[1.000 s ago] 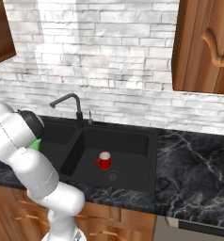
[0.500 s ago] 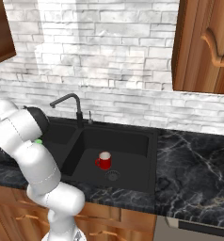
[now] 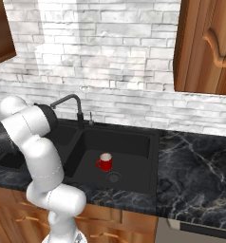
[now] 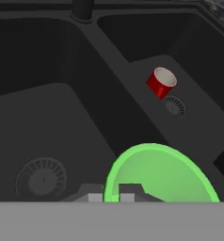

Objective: Move any existing items from the left basin to the right basin for drying. Then move the cup from the counter to the left basin of the sink for washing.

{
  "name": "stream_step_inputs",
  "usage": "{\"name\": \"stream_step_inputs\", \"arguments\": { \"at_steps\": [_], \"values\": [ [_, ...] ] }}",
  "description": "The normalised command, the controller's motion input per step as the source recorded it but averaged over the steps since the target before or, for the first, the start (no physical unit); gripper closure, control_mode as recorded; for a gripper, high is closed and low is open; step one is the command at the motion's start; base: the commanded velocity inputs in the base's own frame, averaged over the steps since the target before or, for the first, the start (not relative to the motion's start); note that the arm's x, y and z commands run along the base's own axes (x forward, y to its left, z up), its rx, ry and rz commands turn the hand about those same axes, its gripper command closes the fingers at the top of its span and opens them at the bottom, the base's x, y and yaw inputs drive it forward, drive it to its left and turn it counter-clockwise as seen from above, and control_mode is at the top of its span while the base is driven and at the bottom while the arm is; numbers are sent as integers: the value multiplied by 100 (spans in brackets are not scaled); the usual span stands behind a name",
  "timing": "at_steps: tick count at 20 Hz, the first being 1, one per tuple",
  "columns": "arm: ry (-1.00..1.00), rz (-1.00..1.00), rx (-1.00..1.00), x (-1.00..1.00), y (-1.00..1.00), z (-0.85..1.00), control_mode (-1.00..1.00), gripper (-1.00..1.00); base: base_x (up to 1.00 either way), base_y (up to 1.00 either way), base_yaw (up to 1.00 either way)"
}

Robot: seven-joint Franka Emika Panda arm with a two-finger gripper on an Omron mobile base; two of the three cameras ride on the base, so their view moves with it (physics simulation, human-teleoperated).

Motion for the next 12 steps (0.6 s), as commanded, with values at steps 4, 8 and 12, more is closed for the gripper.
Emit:
{"name": "stream_step_inputs", "arguments": {
  "at_steps": [4,8,12],
  "values": [
    [0,0,0,15,0,-19,-100,100,0,0,0],
    [0,0,0,18,0,-23,-100,100,0,0,0],
    [0,0,0,20,0,-23,-100,100,0,0,0]
  ]
}}
